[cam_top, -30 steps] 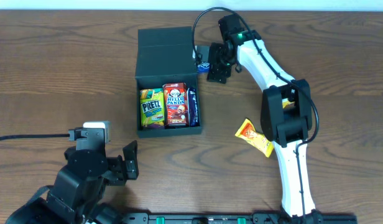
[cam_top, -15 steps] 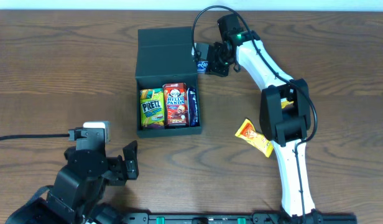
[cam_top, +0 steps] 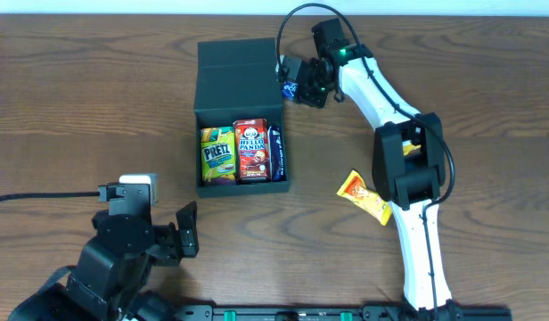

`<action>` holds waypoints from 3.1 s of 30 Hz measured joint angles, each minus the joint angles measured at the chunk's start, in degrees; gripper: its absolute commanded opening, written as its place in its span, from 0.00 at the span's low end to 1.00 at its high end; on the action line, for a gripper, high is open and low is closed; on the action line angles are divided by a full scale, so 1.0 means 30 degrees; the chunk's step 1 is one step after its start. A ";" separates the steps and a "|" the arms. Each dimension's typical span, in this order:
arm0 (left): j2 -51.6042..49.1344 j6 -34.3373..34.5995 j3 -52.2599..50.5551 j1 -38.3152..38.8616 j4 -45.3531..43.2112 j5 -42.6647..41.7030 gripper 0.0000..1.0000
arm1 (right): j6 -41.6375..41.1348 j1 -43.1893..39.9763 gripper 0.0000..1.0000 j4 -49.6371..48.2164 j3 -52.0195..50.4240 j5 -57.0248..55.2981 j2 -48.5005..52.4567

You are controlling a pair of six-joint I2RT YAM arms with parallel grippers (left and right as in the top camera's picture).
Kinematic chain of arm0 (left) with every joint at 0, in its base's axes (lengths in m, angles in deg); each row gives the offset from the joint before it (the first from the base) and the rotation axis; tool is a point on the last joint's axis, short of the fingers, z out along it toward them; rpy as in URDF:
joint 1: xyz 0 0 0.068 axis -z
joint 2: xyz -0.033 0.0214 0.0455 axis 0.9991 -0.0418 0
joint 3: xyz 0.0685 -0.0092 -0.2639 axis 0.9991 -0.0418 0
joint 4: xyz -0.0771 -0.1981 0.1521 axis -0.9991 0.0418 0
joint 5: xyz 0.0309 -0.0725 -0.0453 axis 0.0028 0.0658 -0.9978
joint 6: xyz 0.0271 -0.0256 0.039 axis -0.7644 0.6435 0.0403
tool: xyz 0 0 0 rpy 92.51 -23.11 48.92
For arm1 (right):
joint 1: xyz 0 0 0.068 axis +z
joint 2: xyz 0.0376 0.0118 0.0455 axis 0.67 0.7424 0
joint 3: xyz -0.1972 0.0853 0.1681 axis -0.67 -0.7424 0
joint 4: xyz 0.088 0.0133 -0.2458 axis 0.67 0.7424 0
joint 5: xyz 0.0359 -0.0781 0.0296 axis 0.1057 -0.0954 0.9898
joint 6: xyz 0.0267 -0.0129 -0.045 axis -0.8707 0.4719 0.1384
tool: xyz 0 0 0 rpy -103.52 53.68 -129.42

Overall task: Pack container
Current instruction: 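Grasp the blue Eclipse tin behind the box with the right gripper, then lift the Eclipse tin over the box and lower it beside the Dairy Milk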

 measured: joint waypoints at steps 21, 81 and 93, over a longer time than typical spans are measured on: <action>0.0000 0.0000 0.0000 0.0000 0.0000 0.0000 0.95 | -1.1234 0.0000 0.01 0.3228 0.1749 -0.0240 -0.1974; 0.0000 0.0000 0.0000 0.0000 0.0000 0.0000 0.95 | -3.0017 0.8196 0.01 0.5646 -0.2943 -1.1373 -0.5639; 0.0000 0.0000 0.0000 0.0000 0.0000 0.0000 0.95 | -2.9864 0.8641 0.01 0.4809 -0.3315 -1.1300 -0.5639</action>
